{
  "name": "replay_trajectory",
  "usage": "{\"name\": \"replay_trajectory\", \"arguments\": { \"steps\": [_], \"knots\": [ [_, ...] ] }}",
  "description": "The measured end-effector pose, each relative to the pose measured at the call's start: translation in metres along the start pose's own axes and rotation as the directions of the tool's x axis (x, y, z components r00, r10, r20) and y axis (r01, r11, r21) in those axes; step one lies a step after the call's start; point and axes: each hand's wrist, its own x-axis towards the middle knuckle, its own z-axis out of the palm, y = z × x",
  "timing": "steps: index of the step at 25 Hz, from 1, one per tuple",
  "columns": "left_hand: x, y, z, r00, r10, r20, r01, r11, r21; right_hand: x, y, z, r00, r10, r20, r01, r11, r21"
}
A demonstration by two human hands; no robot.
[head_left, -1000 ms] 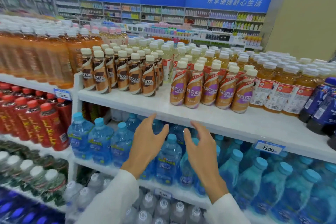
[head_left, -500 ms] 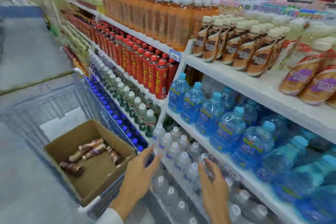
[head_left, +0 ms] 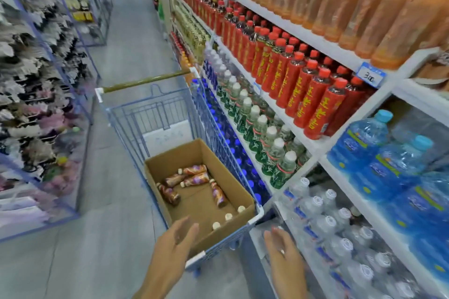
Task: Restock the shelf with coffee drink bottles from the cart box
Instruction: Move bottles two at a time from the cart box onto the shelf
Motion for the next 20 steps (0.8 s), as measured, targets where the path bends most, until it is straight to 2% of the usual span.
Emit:
{"name": "replay_trajectory", "arguments": {
  "steps": [6, 10, 15, 20],
  "knots": [
    [0.05, -0.028, -0.039, 0.998, -0.068, -0.018, 0.068, 0.998, -0.011, 0.026, -0.016, 0.08, 0.991, 0.008, 0.132, 0.013, 0.988, -0.155],
    [0.078, -0.041, -0.047, 0.99, -0.142, -0.02, 0.141, 0.99, -0.024, 0.047, -0.021, 0.11, 0.974, 0.102, 0.203, -0.047, 0.965, -0.257],
    [0.149, -0.055, -0.027, 0.969, -0.24, -0.062, 0.238, 0.971, -0.028, 0.103, -0.019, 0.138, 0.936, 0.213, 0.28, -0.098, 0.922, -0.373],
    [0.256, -0.068, 0.005, 0.916, -0.385, -0.115, 0.388, 0.922, 0.001, 0.17, -0.009, 0.165, 0.889, 0.307, 0.34, -0.131, 0.881, -0.455]
  ]
}}
